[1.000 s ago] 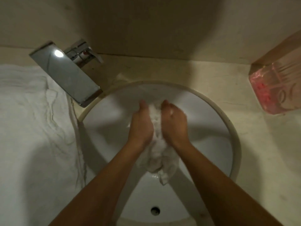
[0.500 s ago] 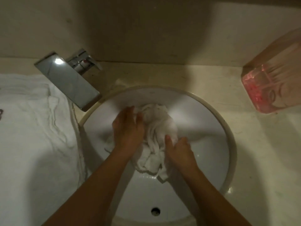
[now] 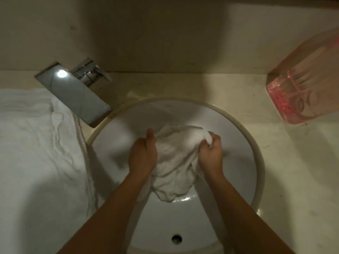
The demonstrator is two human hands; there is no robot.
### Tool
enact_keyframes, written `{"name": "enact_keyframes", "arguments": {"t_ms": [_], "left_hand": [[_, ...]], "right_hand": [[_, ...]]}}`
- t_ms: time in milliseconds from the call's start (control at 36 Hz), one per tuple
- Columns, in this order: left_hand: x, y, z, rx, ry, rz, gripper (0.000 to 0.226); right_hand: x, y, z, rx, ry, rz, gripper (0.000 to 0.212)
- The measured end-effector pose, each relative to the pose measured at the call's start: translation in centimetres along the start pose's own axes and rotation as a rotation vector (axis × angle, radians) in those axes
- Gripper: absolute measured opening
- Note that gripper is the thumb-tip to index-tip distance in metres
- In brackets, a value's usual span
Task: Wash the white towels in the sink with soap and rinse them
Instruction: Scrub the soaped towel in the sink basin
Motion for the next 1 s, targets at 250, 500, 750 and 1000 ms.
{"name": "enact_keyframes", "arguments": {"t_ms": [250, 500, 750, 1000], "left_hand": [[0.3, 1.8, -3.7, -0.392, 0.021, -0.172, 0.065], [-3.0, 2.5, -4.0, -0.359, 0.208, 0.03, 0.047], [-0.4, 1.6, -3.9, -0.349, 0.054, -0.072, 0.071], [-0.4, -0.3, -1.5, -0.321, -0.051, -0.098, 0.068]], "right_hand": [[-5.2, 5.5, 1.9, 0.193, 0.135, 0.212, 0.034], [-1.2, 5.1, 2.0, 0.399, 0.257, -0.012, 0.044], [-3.3, 4.4, 1.6, 0.235, 0.075, 0.159, 0.042], [2.2, 0.2, 1.5, -0.349, -0.163, -0.05, 0.03]]}}
Point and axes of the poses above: each hand's wrist, its own x-axis towards the middle knuckle, its own y-axis out of the palm, z = x × y, the point moved 1 cm from there along x, towards the middle knuckle, and after that the axes turned 14 degrees about x, right-handed, at the moved point
